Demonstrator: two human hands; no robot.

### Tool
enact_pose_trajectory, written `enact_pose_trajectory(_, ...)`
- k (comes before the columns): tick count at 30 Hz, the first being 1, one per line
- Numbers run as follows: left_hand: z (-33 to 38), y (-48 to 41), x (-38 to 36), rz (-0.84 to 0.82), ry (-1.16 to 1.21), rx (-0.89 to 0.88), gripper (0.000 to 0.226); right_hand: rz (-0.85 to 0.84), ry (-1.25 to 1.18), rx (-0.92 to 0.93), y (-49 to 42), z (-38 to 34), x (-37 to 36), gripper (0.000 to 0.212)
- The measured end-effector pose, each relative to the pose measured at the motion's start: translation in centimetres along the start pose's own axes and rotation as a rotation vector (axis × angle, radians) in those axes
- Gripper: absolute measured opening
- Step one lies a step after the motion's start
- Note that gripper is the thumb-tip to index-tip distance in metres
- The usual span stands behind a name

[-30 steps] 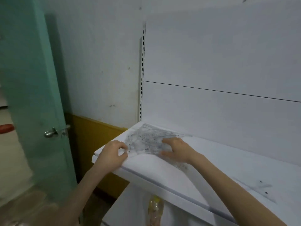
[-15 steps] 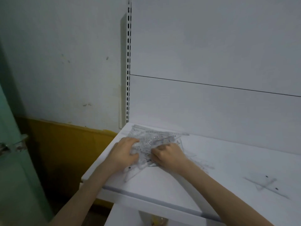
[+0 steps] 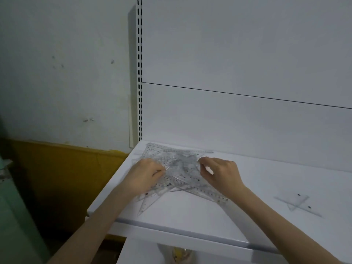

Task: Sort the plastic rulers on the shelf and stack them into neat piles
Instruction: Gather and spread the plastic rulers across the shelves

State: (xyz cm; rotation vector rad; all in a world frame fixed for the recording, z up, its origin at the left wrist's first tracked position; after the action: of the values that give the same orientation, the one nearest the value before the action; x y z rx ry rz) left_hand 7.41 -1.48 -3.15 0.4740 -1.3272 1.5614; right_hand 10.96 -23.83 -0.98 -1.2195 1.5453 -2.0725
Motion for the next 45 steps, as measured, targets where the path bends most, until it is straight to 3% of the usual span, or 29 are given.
enact_pose_trajectory(4,0.7,-0.2,0.5,0.03,0.021,-0.024,0.027,0.015,-0.017,-0.185,0.2,1.5,1.3,0.019)
enact_pose_trajectory(9,2.2,-0.3,0.7,0.023,-0.182,-0.135,0.035,-0.013,-0.05,-0.34,1.2,3.3,2.8,0.004)
enact_pose_trajectory(15,4.9,-0.9,1.2,0.205,-0.029,-0.175,0.029,-0.041,-0.242,-0.621,2.6,5.7,5.2,0.005)
enact_pose_trajectory(19,8.4,-2.0,0.5,0.273,0.096,-0.311,0.04,-0.068,-0.188,-0.65,3.9,6.6,8.3,0.002)
enact_pose_trajectory(25,14.7,-3.9,-2.1,0.36,0.217,-0.39,0.031,-0.047,0.081,-0.649,7.2,10.4,15.4,0.005)
enact_pose_trajectory(27,16.5,-4.4,-3.3,0.374,0.248,-0.427,0.029,-0.023,0.219,-0.658,9.0,11.8,18.2,0.012)
enact_pose_trajectory(30,18.2,-4.7,-5.3,0.387,0.23,-0.45,0.03,-0.129,0.357,-0.726,11.8,13.8,20.7,0.028)
enact_pose_trajectory(36,19.7,-4.7,-6.5,0.505,0.262,-0.427,0.034,-0.324,0.383,-0.679,14.8,15.2,19.9,0.03)
enact_pose_trajectory(41,20.3,-4.6,-6.3,0.48,0.508,-0.337,0.029,-0.626,0.37,-0.638,15.1,15.0,18.0,0.034)
enact_pose_trajectory(43,20.8,-4.6,-6.6,0.44,0.608,-0.326,0.025,-0.612,0.38,-0.617,14.8,14.9,18.1,0.031)
enact_pose_trajectory(45,21.9,-4.4,-7.0,0.4,0.713,-0.356,0.025,-0.494,0.289,-0.654,14.2,14.4,18.7,0.032)
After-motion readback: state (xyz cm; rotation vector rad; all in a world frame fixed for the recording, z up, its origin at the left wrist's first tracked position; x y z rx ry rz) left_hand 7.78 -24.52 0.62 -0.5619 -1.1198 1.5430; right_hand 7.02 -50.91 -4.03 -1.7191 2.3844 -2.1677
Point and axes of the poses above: each hand's wrist, its own y-axis away from the middle knuckle, its own x-axis out of the back of the hand, z = x × y, the point moved 4 cm from there along -y, towards the middle knuckle, and after that the axes turned 9 degrees about z, right-handed, at the moved point
